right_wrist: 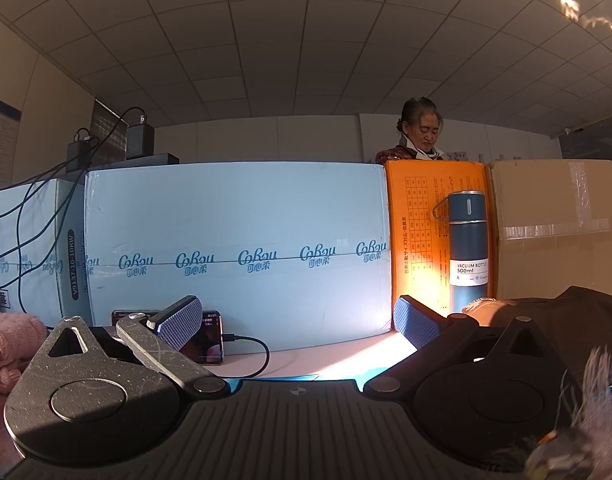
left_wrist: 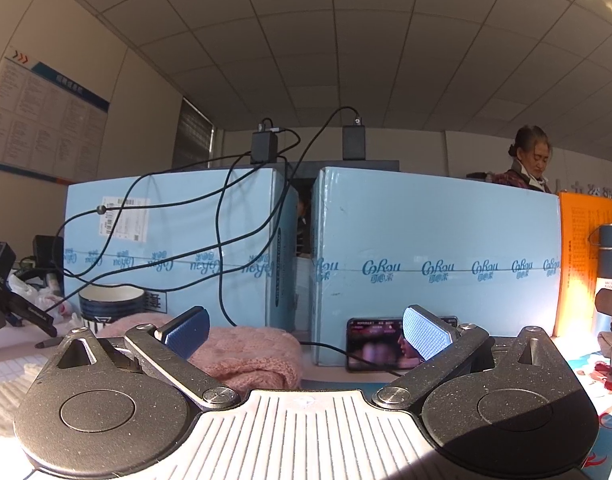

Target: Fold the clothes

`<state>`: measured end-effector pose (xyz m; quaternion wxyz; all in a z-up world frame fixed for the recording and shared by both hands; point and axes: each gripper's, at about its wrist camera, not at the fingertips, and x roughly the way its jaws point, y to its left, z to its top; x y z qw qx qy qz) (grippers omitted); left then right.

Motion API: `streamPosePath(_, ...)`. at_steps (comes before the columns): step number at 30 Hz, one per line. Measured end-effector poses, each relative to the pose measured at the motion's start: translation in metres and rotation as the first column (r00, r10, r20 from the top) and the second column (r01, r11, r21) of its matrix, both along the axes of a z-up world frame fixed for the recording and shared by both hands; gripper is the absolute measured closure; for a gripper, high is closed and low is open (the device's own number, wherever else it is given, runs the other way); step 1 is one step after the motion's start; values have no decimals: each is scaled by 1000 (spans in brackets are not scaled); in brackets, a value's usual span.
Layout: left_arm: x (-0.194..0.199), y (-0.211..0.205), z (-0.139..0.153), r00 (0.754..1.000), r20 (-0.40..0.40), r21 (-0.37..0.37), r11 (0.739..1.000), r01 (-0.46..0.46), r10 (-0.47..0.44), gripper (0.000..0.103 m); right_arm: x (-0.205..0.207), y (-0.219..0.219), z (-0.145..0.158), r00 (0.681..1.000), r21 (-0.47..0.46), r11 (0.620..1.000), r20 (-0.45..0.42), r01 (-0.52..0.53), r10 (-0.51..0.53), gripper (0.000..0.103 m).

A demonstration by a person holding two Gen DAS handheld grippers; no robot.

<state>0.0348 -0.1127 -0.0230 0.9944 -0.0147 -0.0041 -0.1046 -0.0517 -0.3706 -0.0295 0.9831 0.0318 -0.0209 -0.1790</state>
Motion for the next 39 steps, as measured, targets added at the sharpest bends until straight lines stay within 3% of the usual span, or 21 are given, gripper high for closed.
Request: streamPosePath(39,-1,1,-1,1000,-6,-1,1000,17,-17,0,-1,0,0,1000,3,1000,1,-4,4,0)
